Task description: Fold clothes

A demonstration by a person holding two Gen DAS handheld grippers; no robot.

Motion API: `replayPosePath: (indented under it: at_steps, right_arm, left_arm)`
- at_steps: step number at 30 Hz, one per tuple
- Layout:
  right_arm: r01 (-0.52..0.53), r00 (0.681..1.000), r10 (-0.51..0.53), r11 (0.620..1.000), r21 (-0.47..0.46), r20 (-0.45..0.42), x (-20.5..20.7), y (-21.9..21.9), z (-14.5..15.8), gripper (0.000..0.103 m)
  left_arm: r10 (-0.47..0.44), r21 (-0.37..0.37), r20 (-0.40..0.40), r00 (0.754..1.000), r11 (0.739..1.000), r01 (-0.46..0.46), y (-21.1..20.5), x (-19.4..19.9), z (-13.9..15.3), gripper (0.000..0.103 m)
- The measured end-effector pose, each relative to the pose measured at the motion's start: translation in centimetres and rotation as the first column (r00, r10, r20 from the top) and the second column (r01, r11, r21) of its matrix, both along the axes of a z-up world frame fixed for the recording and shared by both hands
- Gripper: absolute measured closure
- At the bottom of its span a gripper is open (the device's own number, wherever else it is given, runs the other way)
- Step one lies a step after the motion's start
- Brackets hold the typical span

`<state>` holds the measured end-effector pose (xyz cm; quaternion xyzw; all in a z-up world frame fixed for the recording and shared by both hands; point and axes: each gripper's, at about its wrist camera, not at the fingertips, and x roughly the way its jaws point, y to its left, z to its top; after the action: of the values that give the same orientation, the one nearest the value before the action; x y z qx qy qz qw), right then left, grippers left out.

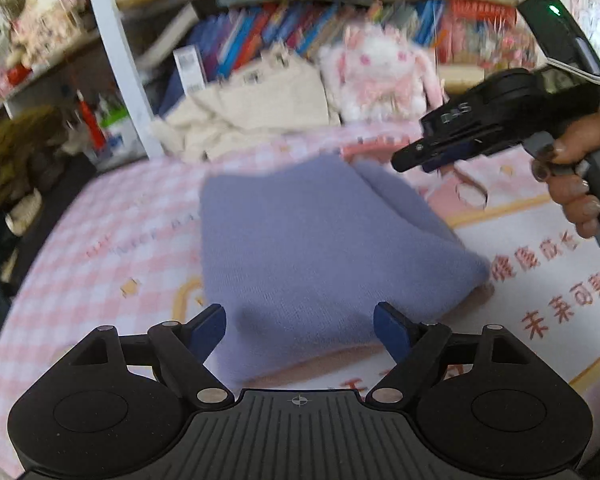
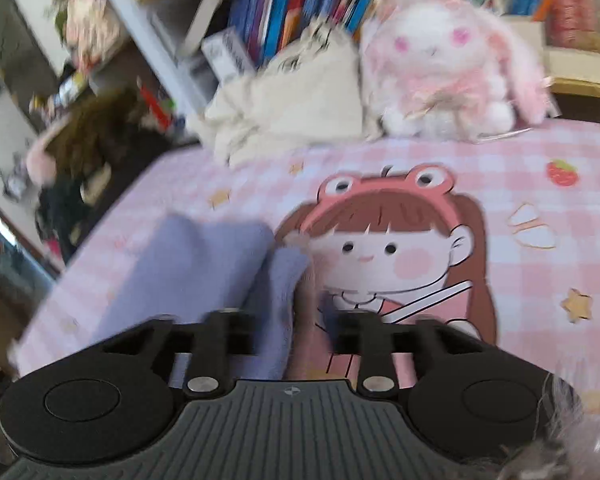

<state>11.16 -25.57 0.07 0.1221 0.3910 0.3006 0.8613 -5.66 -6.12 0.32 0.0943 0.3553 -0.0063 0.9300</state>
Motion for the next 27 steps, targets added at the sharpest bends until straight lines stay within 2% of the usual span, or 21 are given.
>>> replayPosePath:
  at_steps: [2, 4, 6, 7, 8, 9, 11, 13, 15, 16, 18, 19, 21, 24, 25, 26, 27]
  right_arm:
    - [-0.032, 0.998, 0.036, 0.997, 0.076, -0.053, -0.7, -0.4, 0.7, 0.053]
    - [-0.077, 0.987, 0.092, 0.990, 0.119, -0.131, -1.4, 0.5, 0.6, 0.052]
    - [-0.107, 0.976, 0.128, 0.987, 0.122, -0.178, -2.2, 1.9, 0.1, 0.052]
    - [-0.115, 0.972, 0.133, 0.988, 0.100, -0.191, -2.5, 2.8, -0.2, 0.056]
    - [-0.122, 0.971, 0.133, 0.990, 0.065, -0.200, -2.7, 3.6, -0.5, 0.075]
    - [-0.134, 0.974, 0.137, 0.991, 0.029, -0.181, -3.1, 4.2, -0.6, 0.090]
    - [-0.168, 0.981, 0.164, 0.986, -0.025, -0.103, -4.1, 5.0, -0.1, 0.092]
    - [-0.214, 0.975, 0.216, 0.976, -0.041, 0.049, -6.1, 4.6, 1.5, 0.093]
    - [-0.222, 0.965, 0.232, 0.971, -0.088, 0.124, -7.8, 4.1, 2.2, 0.094]
    - [-0.193, 0.972, 0.206, 0.974, -0.118, 0.113, -8.1, 4.0, 1.7, 0.095]
    - [-0.124, 0.992, 0.126, 0.980, -0.157, 0.002, -6.8, 3.8, -1.0, 0.095]
    - [-0.101, 0.994, 0.094, 0.983, -0.151, -0.051, -6.1, 3.6, -2.5, 0.094]
    - [-0.087, 0.992, 0.076, 0.990, -0.111, -0.098, -5.4, 3.3, -2.8, 0.094]
    - [-0.078, 0.989, 0.068, 0.995, -0.067, -0.135, -5.0, 2.9, -2.2, 0.085]
    - [-0.070, 0.989, 0.062, 0.996, -0.054, -0.137, -4.9, 2.6, -2.1, 0.075]
    - [-0.062, 0.989, 0.056, 0.997, -0.041, -0.140, -4.9, 2.4, -2.0, 0.070]
    - [-0.054, 0.988, 0.050, 0.998, -0.028, -0.143, -4.8, 2.1, -1.9, 0.070]
  left_arm:
    - [0.010, -0.022, 0.041, 0.999, 1.000, -0.009, 0.8, -0.4, 0.9, 0.020]
    - [0.020, -0.042, 0.070, 0.997, 0.999, -0.017, 1.5, -0.3, 1.5, 0.020]
    - [0.011, -0.040, 0.068, 0.998, 0.999, -0.009, 1.7, 0.5, 1.4, 0.020]
    - [0.007, -0.038, 0.065, 0.998, 0.999, -0.004, 1.7, 0.9, 1.3, 0.020]
    - [0.001, -0.034, 0.046, 0.999, 0.999, 0.001, 1.6, 1.3, 0.9, 0.020]
    - [-0.005, -0.030, 0.028, 1.000, 1.000, 0.006, 1.6, 1.7, 0.5, 0.020]
    - [-0.013, -0.025, -0.010, 1.000, 1.000, 0.013, 1.5, 2.5, -0.3, 0.020]
    - [0.024, -0.070, -0.062, 0.998, 0.997, -0.028, 2.2, 3.3, -1.3, 0.020]
    - [0.041, -0.113, -0.089, 0.995, 0.992, -0.051, 2.8, 3.6, -1.8, 0.018]
    - [0.040, -0.131, -0.094, 0.995, 0.990, -0.053, 3.1, 3.7, -1.9, 0.018]
    - [0.014, -0.127, -0.125, 0.992, 0.991, -0.030, 2.9, 3.8, -2.5, 0.018]
    - [0.001, -0.128, -0.142, 0.990, 0.992, -0.019, 2.8, 3.9, -2.8, 0.018]
    - [0.012, -0.135, -0.141, 0.990, 0.990, -0.031, 2.9, 3.7, -2.9, 0.018]
    - [0.022, -0.107, -0.075, 0.997, 0.994, -0.030, 2.9, 3.0, -1.6, 0.018]
    - [0.025, -0.087, -0.038, 0.999, 0.996, -0.028, 2.8, 2.6, -1.1, 0.018]
    - [0.031, -0.076, 0.005, 0.999, 0.997, -0.031, 2.9, 2.3, -0.6, 0.018]
    - [0.036, -0.089, 0.035, 0.999, 0.995, -0.033, 3.1, 2.1, -0.1, 0.018]
